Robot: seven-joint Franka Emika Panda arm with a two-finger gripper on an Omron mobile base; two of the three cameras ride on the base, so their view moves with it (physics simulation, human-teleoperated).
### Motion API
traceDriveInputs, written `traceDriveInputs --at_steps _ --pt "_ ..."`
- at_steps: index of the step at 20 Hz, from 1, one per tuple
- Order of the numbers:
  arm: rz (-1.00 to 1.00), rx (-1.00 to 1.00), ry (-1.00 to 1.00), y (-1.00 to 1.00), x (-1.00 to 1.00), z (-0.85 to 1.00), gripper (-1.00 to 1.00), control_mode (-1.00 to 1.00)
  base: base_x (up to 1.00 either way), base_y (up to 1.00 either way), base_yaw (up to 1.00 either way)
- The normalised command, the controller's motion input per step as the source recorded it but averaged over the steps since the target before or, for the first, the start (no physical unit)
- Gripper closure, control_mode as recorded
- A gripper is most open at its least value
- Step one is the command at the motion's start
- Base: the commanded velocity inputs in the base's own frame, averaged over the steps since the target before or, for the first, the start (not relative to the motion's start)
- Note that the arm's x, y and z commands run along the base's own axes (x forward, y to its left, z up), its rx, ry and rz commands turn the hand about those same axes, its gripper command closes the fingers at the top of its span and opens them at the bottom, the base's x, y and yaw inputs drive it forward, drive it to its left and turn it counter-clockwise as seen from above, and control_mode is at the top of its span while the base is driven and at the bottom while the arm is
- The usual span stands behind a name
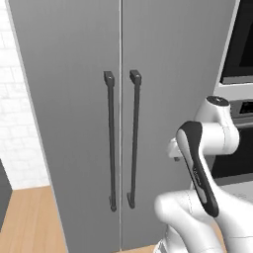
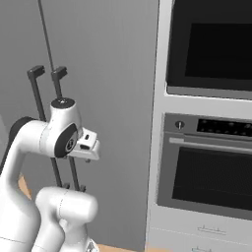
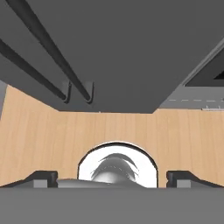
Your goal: Grab a lemon wedge from the fridge and one ice cube from the ice bowl, and put them in the glass of lemonade.
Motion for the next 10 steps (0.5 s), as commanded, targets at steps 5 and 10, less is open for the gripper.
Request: traceDriveInputs --at_steps 5,10 --pt "0.00 0.00 0.00 0.00 0.00 0.00 -1.00 1.00 -0.62 0.00 0.00" --pt "0.00 0.00 0.00 0.00 0.00 0.00 -1.00 1.00 -0.97 -0.49 0.00"
